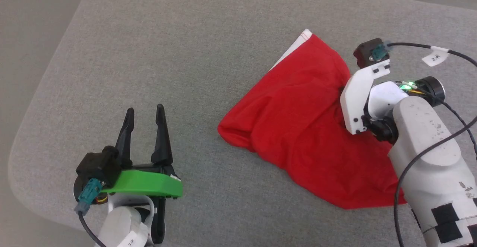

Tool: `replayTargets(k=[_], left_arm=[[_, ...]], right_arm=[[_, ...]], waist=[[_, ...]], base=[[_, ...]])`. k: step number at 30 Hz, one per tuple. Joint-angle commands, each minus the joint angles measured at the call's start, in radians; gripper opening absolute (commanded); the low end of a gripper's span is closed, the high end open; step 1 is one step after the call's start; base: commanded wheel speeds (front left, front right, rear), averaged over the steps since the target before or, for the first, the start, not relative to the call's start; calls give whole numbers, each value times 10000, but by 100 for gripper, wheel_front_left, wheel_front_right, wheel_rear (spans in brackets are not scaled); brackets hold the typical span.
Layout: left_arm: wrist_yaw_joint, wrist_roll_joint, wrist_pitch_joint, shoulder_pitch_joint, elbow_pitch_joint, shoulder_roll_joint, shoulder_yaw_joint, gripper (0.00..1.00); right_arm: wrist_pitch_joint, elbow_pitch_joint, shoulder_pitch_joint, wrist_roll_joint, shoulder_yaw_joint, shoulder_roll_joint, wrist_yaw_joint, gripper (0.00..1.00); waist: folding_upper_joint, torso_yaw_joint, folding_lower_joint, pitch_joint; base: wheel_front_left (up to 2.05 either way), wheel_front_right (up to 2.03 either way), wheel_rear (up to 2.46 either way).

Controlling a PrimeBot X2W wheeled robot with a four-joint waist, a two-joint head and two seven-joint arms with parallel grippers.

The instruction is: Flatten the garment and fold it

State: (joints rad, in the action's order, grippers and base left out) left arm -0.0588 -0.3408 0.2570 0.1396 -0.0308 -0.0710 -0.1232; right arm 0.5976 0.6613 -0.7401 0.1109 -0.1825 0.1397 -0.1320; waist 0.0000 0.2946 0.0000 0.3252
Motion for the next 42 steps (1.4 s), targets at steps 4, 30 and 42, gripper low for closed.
replayTargets(k=[4,30,42], left_arm=[[215,186,47,30,-110,108,206,100],[1085,-1082,-1573,-45,-1203,202,-734,100],[267,-2729,-4298,2121,-3578,207,-4677,100]], right_arm=[[-937,-368,92,726,617,350,13,0],[-2062,-6020,6968,2632,5906,-890,13,100],[-2081,-6238,6993,2858,5611,-893,13,100]], waist=[[0,-678,0,-746],[0,-2768,0,-2070],[0,-3787,0,-1688]], base=[[0,0,0],[0,0,0],[0,0,0]])
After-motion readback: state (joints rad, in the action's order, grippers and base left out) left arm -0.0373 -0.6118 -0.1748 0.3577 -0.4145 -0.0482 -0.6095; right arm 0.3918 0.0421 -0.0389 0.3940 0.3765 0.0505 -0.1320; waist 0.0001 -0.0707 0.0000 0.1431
